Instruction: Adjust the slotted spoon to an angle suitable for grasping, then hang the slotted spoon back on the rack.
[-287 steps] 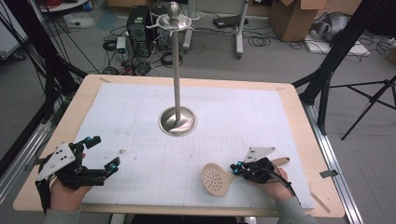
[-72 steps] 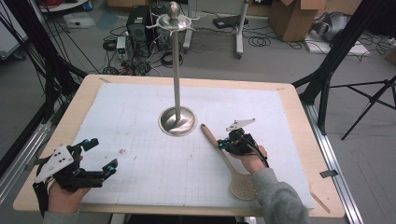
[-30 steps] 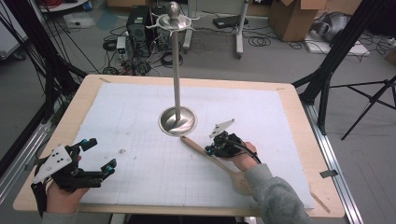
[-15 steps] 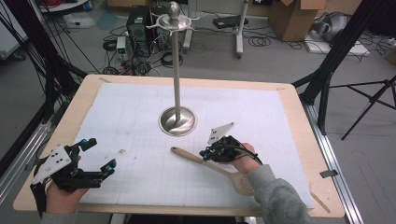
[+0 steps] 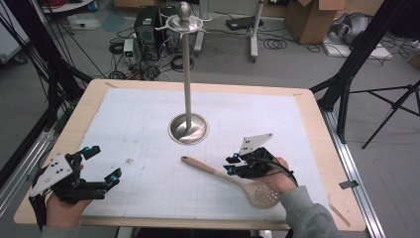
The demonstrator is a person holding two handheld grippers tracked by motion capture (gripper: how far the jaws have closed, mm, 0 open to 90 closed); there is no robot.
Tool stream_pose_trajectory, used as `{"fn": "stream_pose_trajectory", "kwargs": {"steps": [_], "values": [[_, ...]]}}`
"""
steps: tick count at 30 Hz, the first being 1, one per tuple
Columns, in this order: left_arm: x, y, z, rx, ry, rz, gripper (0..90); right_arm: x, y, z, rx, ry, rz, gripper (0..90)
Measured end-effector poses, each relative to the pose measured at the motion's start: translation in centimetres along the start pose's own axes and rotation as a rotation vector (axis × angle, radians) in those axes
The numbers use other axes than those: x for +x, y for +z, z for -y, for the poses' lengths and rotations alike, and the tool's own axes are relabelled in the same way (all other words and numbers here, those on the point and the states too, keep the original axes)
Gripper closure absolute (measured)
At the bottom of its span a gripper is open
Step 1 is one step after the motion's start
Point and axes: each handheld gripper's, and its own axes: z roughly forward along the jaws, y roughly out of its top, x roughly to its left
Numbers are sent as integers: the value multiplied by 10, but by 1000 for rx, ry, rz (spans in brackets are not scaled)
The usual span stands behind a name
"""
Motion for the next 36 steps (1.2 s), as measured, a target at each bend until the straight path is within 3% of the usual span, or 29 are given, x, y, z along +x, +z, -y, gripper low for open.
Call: {"fn": "stream_pose_trajectory", "kwargs": {"steps": [7, 10, 12, 16, 22, 36], "values": [[1, 2, 0, -3, -5, 5, 17, 5, -5, 10, -4, 50, 18, 368], [2, 2, 2, -1, -9, 8, 17, 2, -5, 14, 19, 120, 40, 192], [3, 1, 2, -1, -12, 8, 17, 2, -6, 16, 11, 131, 38, 132], [4, -1, 1, -8, -12, 4, 17, 2, -5, 20, -4, 129, 17, 133], [3, 1, 2, -1, -12, 1, 18, 4, 0, 21, 40, 93, -4, 145], [4, 2, 4, 3, -16, 5, 17, 1, 15, 22, 121, 81, -23, 152]]}}
